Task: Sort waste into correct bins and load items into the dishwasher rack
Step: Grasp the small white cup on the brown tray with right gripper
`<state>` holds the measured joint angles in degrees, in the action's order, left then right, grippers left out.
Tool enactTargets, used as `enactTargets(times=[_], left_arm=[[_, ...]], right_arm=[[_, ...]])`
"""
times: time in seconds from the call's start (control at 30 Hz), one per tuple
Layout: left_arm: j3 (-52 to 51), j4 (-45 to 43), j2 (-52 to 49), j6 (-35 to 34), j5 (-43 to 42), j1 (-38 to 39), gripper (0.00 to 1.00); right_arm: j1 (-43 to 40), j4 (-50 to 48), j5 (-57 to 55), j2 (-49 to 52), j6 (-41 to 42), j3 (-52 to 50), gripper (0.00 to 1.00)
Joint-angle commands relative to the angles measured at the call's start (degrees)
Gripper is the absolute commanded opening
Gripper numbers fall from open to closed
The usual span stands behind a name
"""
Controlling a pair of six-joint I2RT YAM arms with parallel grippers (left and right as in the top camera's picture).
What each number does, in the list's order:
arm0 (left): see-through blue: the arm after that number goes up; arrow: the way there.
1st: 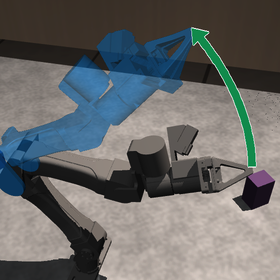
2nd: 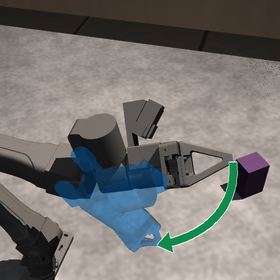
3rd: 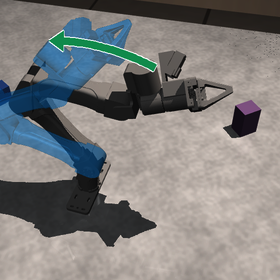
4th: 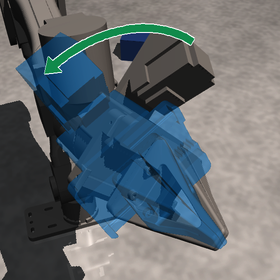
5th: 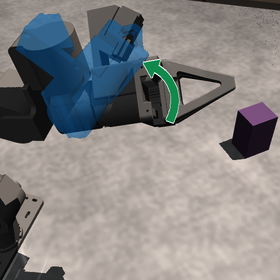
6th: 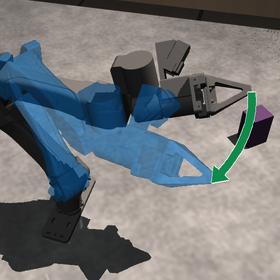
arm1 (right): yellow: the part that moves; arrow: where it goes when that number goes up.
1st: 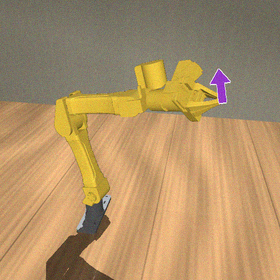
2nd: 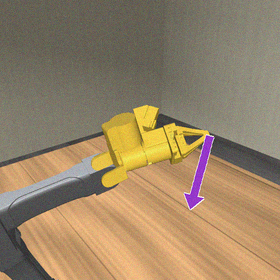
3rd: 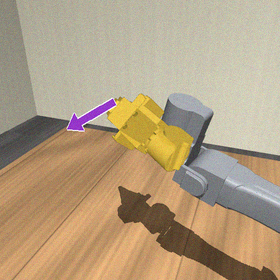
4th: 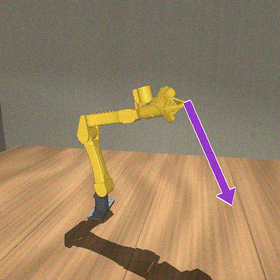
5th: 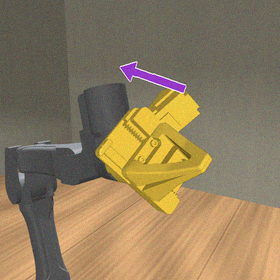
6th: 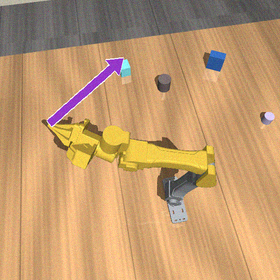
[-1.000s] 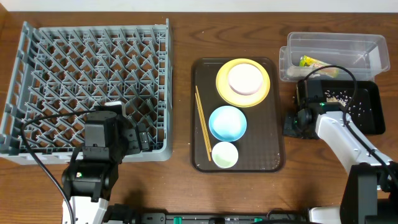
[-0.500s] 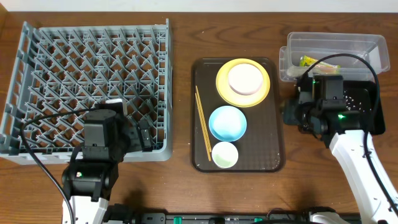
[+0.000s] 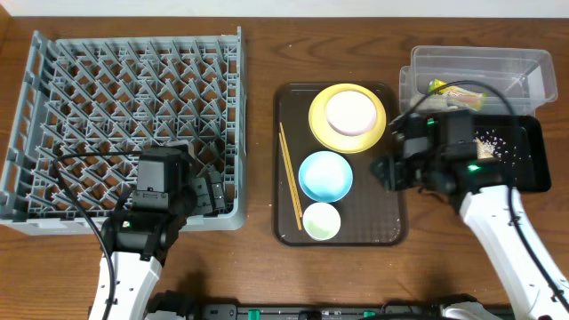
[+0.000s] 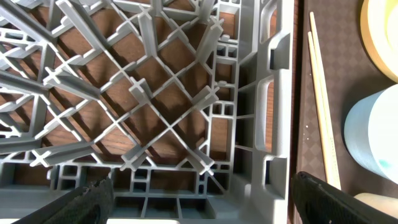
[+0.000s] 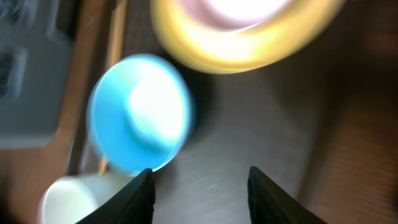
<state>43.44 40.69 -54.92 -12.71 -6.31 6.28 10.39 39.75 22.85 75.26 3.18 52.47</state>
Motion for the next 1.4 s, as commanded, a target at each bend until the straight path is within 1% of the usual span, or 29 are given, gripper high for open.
enactTargets(times=[0.0, 0.03, 0.07, 0.17, 0.2, 0.27, 0.3, 0.47, 0.5, 0.77, 0.9, 1.0, 1.1, 1.17, 1.27, 1.37], left_arm=[[1.9, 0.2, 0.0, -0.7, -0.5, 0.2, 0.94], [1.9, 0.3, 0.0, -0.7, -0.5, 0.2, 0.95], [1.9, 0.2, 0.0, -0.7, -0.5, 0.2, 1.00], [1.9, 0.2, 0.0, -0.7, -0.5, 0.2, 0.99], [1.9, 0.2, 0.0, -0.7, -0.5, 0.2, 0.99], [1.9, 0.3, 0.0, -0.7, -0.5, 0.2, 0.99], [1.9, 0.2, 0.0, -0.7, -0.5, 0.2, 0.99], [1.9, 0.2, 0.0, -0.7, -0.5, 0.2, 0.99], [1.9, 0.2, -0.1, -0.7, -0.5, 0.2, 0.99], [1.8, 0.2, -0.1, -0.7, -0.5, 0.2, 0.99], [1.8, 0.2, -0.1, -0.7, -0.5, 0.2, 0.99], [1.8, 0.2, -0.1, -0.7, -0.5, 0.2, 0.99], [1.8, 0.2, -0.1, -0.7, -0.5, 0.2, 0.98], [1.8, 0.2, -0.1, -0.7, -0.6, 0.2, 0.98], [1.8, 0.2, -0.1, -0.7, -0.6, 0.2, 0.98], [1.8, 0.2, -0.1, -0.7, -0.6, 0.2, 0.98]], right_arm=[[6.0, 0.8, 2.8, 0.1, -1.1, 0.3, 0.48], [7.5, 0.8, 2.4, 0.2, -1.1, 0.3, 0.48], [9.2, 0.9, 1.6, 0.3, -0.8, 0.3, 0.48], [14.2, 1.3, -2.8, 1.3, 2.0, 0.3, 0.47], [15.3, 1.5, -4.3, 1.8, 3.0, 0.3, 0.46], [17.4, 2.2, -7.0, 3.1, 4.9, 0.3, 0.38], [18.1, 2.6, -7.5, 3.8, 5.7, 0.3, 0.36], [20.6, 4.0, -6.5, 7.0, 7.5, 0.3, 0.29], [21.2, 4.2, -6.3, 7.6, 7.5, 0.3, 0.29], [22.9, 4.7, -6.3, 8.6, 7.6, 0.3, 0.28], [22.9, 5.1, -6.4, 8.7, 10.0, 0.0, 0.22], [22.9, 5.0, -6.4, 8.7, 10.1, -1.3, 0.17], [22.9, 4.6, -8.0, 8.7, 11.7, -2.9, 0.09], [22.9, 4.6, -9.9, 8.7, 13.3, -3.1, 0.01], [22.8, 2.8, -10.1, 8.7, 15.1, -3.1, 0.01], [22.8, 0.3, -6.7, 8.6, 15.2, -2.8, 0.01]])
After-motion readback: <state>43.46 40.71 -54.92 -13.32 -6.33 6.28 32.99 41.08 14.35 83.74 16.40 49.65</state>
